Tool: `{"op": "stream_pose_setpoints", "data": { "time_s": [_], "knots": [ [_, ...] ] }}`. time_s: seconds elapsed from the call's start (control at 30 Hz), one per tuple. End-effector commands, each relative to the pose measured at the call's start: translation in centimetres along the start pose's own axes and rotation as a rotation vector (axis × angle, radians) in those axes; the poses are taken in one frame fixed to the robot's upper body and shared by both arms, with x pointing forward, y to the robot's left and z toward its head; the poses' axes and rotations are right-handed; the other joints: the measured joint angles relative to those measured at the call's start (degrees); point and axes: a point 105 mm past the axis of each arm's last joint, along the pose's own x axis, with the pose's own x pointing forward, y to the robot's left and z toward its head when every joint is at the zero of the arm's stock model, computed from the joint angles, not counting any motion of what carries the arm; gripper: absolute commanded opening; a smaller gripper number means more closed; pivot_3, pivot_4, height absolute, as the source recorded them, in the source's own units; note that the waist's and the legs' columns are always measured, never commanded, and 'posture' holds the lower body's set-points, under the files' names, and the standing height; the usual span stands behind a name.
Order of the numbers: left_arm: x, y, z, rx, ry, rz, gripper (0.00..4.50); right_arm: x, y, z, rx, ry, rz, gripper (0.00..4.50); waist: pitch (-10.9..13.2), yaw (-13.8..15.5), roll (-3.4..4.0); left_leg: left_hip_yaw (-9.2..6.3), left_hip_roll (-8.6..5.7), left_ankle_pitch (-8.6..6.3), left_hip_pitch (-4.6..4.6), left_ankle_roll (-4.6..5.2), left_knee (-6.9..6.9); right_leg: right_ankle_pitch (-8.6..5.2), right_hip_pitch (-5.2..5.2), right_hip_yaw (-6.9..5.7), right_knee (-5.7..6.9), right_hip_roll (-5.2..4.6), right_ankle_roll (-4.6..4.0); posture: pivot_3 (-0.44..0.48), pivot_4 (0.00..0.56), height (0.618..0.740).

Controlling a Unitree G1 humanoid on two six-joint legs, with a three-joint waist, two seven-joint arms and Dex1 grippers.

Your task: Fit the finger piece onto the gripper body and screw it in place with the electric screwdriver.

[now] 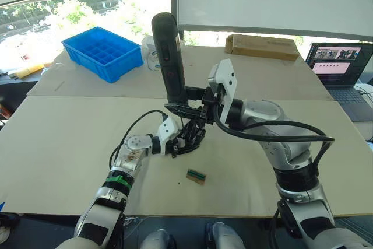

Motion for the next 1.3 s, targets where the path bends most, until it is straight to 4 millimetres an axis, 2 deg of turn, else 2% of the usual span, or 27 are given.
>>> {"op": "stream_pose_setpoints", "data": {
  "time_s": [0.03,0.63,1.3],
  "knots": [
    [-0.1,0.9,1.6,0.03,-0.042,0.022,2.31,-0.1,0.2,1.7,-0.066,-0.07,0.005,1.92,0.0,0.0,0.0,0.0,0.0,0.0,0.0,0.0,0.0,0.0,0.0,0.0,0.0,0.0,0.0,0.0,0.15,0.738],
    [-0.1,0.9,1.6,0.031,-0.043,0.025,2.31,0.1,-0.3,0.8,-0.04,-0.065,-0.019,1.92,0.0,0.0,0.0,0.0,0.0,0.0,0.01,0.0,0.0,0.0,0.0,0.01,0.0,0.0,0.0,0.0,0.15,0.738],
    [-0.1,1.3,1.7,0.04,-0.037,0.025,2.31,0.1,0.7,0.8,-0.008,-0.079,-0.018,1.92,0.0,0.0,0.0,0.01,0.0,0.0,0.01,0.0,0.0,0.0,0.0,0.02,-0.01,0.0,0.0,0.0,0.15,0.738]
  ]
}}
